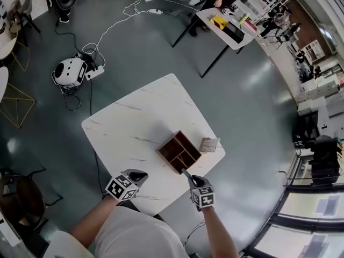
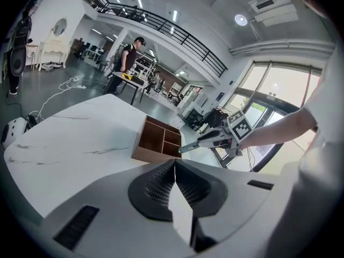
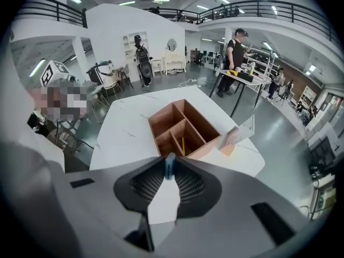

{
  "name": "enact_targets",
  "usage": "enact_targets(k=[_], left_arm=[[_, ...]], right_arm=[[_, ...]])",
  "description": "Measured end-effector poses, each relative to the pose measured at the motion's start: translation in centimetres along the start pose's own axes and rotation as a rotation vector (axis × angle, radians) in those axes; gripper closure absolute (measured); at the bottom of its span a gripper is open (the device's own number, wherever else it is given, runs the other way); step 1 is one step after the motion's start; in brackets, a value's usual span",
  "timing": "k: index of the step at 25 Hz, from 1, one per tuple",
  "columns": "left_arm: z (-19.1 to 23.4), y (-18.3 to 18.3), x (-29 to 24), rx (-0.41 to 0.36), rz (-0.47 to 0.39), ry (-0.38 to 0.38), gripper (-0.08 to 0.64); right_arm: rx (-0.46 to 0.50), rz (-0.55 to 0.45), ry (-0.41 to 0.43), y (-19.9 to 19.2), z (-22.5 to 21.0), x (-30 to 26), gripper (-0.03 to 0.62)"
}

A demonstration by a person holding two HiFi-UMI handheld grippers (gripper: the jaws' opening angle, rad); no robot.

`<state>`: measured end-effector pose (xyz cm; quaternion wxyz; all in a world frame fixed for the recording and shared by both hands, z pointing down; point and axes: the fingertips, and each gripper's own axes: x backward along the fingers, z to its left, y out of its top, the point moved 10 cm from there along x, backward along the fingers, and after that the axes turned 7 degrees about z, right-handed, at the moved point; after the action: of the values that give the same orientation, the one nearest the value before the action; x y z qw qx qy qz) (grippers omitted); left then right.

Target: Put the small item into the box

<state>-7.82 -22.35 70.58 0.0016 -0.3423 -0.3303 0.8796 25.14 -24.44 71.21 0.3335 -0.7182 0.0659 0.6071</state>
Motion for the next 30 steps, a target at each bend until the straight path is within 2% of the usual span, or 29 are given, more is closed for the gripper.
enact_targets(k=[7, 11, 15, 20, 22, 26, 30], left_arm=[[0.8, 0.3, -1.0, -0.011, 0.035, -0.037, 0.546], [1.2, 0.5, -1.0, -0.024, 0.039, -0.061, 0.546], [1.8, 0.4, -1.1, -0.022, 0.047, -0.069, 0.546], [2.5, -0.1, -0.9, -0.023, 0.064, -0.080, 0.546], [2.7, -0.4, -0.8, -0.019, 0.072, -0.081, 0.546], [2.8, -0.3, -0.2, -0.024, 0.082, -0.081, 0.545], [2.8, -0.1, -0.1, -0.039, 0.091, -0.089, 0.546]], right_arm=[[0.069, 0.072, 0.015, 1.3, -0.1, -2.3, 0.517], [0.144, 0.149, 0.015, 2.3, 0.5, -4.0, 0.517], [0.175, 0.200, 0.027, 2.4, 0.9, -5.9, 0.517], [0.263, 0.244, 0.001, 2.8, 1.7, -7.2, 0.517], [0.243, 0.248, 0.003, 2.6, 1.8, -7.5, 0.517], [0.134, 0.222, 0.027, 2.7, 1.4, -7.5, 0.515], [0.122, 0.227, 0.040, 2.6, 1.5, -7.5, 0.500]])
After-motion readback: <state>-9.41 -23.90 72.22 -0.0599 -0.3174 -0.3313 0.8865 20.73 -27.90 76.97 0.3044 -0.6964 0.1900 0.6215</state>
